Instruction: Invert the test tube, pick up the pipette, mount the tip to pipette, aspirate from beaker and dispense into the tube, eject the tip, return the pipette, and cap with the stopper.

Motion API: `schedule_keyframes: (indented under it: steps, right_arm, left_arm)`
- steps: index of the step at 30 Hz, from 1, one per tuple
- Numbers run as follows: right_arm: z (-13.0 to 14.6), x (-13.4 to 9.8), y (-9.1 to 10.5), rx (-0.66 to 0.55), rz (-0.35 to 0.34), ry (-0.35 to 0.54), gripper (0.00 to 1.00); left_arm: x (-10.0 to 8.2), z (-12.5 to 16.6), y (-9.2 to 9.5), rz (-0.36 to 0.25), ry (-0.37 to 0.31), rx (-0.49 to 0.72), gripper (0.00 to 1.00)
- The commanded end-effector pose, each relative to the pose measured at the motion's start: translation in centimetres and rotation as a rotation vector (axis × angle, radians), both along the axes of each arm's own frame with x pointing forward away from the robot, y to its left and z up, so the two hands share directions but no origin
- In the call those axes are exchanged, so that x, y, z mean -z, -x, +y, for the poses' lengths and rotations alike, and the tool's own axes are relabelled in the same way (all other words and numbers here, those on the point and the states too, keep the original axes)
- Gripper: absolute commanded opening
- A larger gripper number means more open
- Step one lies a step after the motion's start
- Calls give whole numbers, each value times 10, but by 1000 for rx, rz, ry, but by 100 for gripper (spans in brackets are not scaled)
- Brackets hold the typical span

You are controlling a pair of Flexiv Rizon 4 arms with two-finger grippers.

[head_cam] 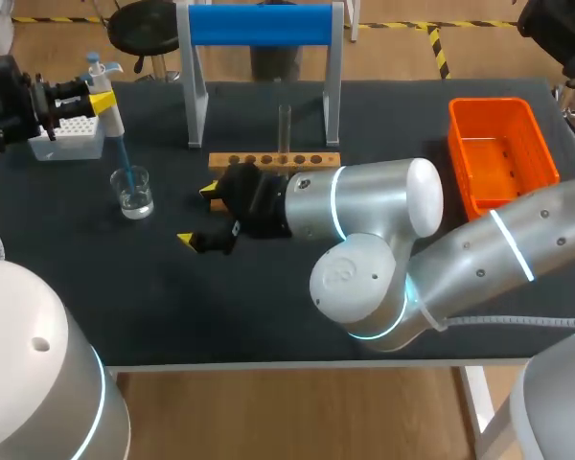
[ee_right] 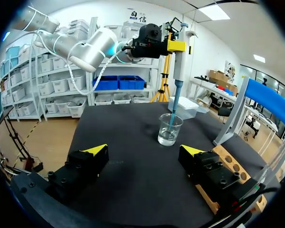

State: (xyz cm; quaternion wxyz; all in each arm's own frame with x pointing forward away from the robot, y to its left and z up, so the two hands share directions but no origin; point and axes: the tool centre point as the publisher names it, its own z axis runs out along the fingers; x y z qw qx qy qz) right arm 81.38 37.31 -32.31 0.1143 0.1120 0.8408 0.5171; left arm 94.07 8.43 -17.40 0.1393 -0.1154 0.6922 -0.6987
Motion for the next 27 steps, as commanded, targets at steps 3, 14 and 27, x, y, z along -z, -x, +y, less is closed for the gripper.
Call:
schedule_keyframes:
  steps: [3,14,27]
  right_arm:
    - [1,0,1,4,0,4,100]
    - [1,0,1,4,0,4,100]
    - [1,0,1,4,0,4,100]
  left_arm:
    - [3,1,-3,0,3,4,0]
    - [8,1,-5,5,13,6,0]
    - [16,4,-9,20,16,5,0]
